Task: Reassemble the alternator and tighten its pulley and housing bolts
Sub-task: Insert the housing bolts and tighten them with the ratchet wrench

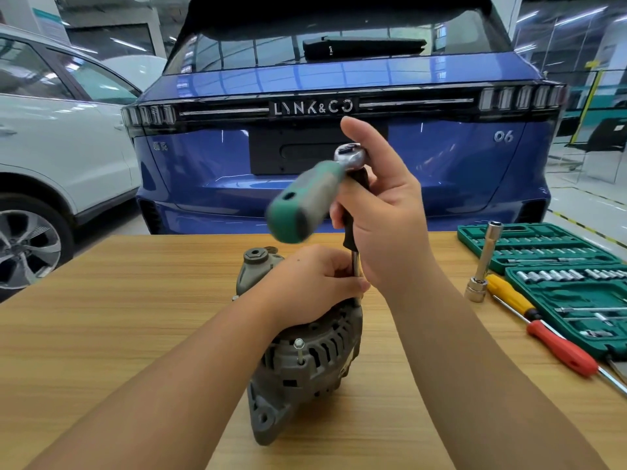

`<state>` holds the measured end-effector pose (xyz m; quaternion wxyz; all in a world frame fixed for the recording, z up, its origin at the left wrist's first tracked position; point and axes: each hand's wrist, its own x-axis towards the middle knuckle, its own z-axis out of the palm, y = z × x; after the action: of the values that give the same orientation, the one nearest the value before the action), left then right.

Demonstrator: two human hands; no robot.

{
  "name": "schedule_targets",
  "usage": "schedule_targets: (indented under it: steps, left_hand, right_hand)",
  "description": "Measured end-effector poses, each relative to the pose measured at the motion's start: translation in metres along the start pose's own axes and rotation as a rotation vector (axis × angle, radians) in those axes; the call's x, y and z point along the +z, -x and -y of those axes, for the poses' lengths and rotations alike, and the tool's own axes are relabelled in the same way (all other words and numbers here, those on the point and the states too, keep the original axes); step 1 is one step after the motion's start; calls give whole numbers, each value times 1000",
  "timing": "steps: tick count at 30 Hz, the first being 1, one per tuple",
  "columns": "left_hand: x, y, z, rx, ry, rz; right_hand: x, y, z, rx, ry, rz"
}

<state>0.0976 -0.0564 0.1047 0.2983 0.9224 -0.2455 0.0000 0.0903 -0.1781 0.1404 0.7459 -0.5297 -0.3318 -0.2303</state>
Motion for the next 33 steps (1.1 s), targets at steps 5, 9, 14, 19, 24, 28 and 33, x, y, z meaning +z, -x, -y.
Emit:
schedule_targets:
  steps: [5,9,14,19,24,28,33]
  left_hand:
    - [-1,0,-1,-16,-11,0]
    - [0,1,1,-37,18,-7]
    - [1,1,-4,21,-28,28]
    - [0,-1,1,0,-15,3]
    - [0,-1,1,10,4,4]
    - [1,-1,0,0,-5,3]
    - [0,-1,2,-12,25,-12]
  right_hand:
    - [-8,-2,2,140,-216,26]
    - [-7,0,8,188,-147,78]
    - [0,2,12,163,16,-143]
    - [-10,-3,13,271,-174,0]
    - [-2,0,0,17,-9,-17]
    - [-5,1,-2,-3,-55,3]
    - [-14,-10,8,196,-303,148]
